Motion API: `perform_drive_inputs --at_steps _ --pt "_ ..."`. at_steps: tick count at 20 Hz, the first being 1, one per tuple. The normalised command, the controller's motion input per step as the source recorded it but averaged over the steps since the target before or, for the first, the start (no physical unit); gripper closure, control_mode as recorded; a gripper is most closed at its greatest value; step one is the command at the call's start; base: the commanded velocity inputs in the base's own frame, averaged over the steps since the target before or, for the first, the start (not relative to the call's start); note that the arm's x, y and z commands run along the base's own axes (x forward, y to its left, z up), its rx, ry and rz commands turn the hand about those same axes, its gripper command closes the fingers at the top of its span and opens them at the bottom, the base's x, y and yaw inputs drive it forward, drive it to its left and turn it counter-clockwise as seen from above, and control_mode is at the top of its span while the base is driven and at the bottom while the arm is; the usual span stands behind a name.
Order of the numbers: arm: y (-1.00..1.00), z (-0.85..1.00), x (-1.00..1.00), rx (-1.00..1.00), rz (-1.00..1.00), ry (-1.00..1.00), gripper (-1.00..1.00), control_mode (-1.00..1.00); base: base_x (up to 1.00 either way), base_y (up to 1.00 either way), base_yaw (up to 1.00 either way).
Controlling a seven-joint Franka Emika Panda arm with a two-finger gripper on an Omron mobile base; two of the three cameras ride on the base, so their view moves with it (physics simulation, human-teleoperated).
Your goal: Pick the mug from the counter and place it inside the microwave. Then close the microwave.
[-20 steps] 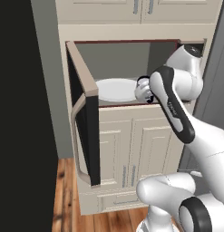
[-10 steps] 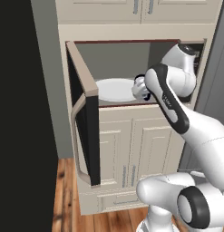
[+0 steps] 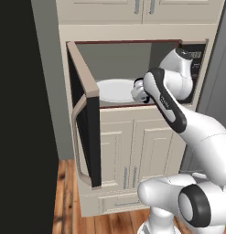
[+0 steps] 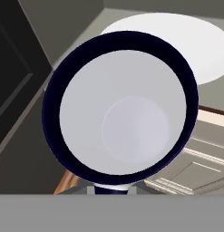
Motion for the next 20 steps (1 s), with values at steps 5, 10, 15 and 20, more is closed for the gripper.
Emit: perform_drive_inputs --at_steps 5,10,15,20 --pt "0.0 0.0 0.26 0.0 0.0 0.0 1.0 -1.0 0.0 0.0 0.0" --pt "0.0 0.0 0.45 0.0 0.0 0.0 1.0 -1.0 0.0 0.0 0.0" --pt "0.0 0.0 0.41 0.0 0.0 0.0 1.0 -1.0 0.0 0.0 0.0" --pt "0.0 0.0 0.4 0.0 0.0 0.0 1.0 -1.0 0.0 0.0 0.0"
